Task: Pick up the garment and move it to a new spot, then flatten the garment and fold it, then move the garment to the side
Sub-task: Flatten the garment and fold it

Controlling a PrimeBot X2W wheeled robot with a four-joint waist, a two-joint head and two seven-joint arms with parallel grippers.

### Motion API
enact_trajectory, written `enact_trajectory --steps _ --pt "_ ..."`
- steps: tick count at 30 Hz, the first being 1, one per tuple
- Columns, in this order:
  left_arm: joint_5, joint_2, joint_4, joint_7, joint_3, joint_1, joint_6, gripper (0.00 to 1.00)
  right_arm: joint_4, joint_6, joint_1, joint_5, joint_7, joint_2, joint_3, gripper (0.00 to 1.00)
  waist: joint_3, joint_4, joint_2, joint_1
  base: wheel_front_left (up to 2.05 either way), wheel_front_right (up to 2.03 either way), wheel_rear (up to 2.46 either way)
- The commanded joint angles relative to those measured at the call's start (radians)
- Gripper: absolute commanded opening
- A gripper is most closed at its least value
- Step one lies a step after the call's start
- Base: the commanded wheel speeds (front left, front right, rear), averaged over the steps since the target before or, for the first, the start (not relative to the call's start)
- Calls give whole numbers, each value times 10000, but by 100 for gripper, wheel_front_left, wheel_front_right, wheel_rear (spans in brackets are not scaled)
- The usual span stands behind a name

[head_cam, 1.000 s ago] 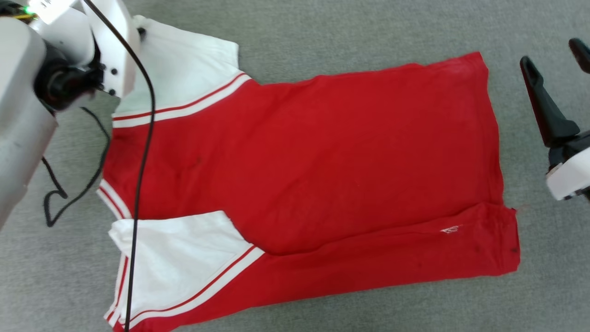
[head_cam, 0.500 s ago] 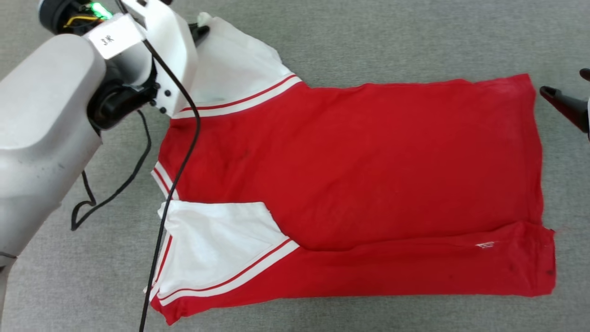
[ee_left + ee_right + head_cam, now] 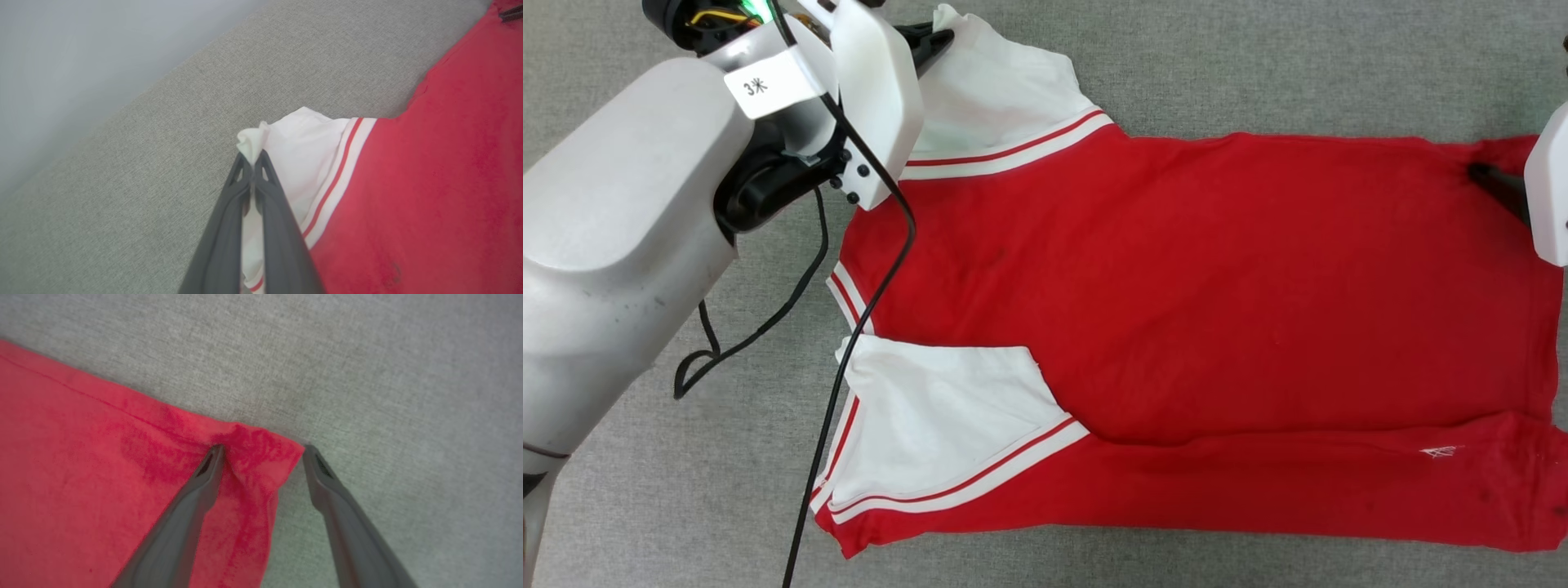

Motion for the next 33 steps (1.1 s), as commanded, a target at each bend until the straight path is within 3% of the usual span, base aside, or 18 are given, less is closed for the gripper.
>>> enact_trajectory --steps 1,4,5,6,18,33 --pt "43 -8 -42 -67 -9 3 0 0 330 -9 364 -34 -2 145 264 100 34 26 0 0 0 0 0" --pt "46 37 -100 -136 -7 49 4 0 795 -9 632 127 -18 137 595 100 72 49 0 0 0 0 0" --pt "-4 121 -82 -175 16 119 7 0 972 -9 679 330 -207 91 776 20 64 26 0 0 0 0 0" --pt "-22 138 -61 -191 18 140 7 0 993 -9 618 383 -378 86 746 0 44 10 0 0 0 0 0" --pt "-87 656 -213 -838 -22 1060 162 0 866 -12 434 624 -3363 283 596 0 -1224 -198 0 0 0 0 0" --pt "-648 1780 -2034 -1509 -238 3602 1134 0 397 -12 2560 989 -5354 253 593 0 -2986 -136 0 0 0 0 0"
